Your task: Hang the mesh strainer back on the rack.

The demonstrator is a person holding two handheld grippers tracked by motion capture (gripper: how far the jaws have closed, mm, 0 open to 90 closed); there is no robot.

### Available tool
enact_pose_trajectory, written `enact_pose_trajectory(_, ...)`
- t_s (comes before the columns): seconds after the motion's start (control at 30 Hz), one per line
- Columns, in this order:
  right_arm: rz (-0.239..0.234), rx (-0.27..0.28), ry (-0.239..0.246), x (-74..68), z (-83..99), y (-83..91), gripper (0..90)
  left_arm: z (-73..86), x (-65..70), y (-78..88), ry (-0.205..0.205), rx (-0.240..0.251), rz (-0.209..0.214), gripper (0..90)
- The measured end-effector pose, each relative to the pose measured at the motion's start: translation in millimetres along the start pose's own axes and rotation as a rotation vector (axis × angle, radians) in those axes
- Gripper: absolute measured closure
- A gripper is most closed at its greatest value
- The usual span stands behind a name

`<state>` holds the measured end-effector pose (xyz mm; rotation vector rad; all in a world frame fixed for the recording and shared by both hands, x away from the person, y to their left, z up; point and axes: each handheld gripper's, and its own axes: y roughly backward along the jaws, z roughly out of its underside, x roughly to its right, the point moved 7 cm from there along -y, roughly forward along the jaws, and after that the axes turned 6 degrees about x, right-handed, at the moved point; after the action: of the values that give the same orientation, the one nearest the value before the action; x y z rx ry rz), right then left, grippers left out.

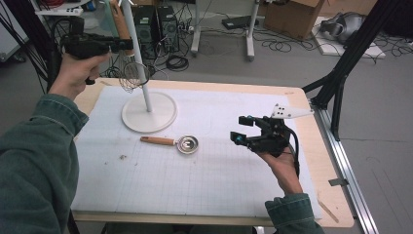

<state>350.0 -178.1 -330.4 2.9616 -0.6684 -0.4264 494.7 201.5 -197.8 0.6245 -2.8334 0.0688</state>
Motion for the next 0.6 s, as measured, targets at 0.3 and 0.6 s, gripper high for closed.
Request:
enact_pose_trajectory(0.3,-0.008,-0.001,-0.004,1.7,0.2,-0.1,22.4,4.0,-6.7,-7.9,0.025,0.003,-0.012,71.7)
enact_pose_trajectory(0.6,-0.019,-0.001,-0.004,2.6,0.7,-3.5,22.4,5.5,-9.7,-8.3,0.024,0.007,-0.035,71.6)
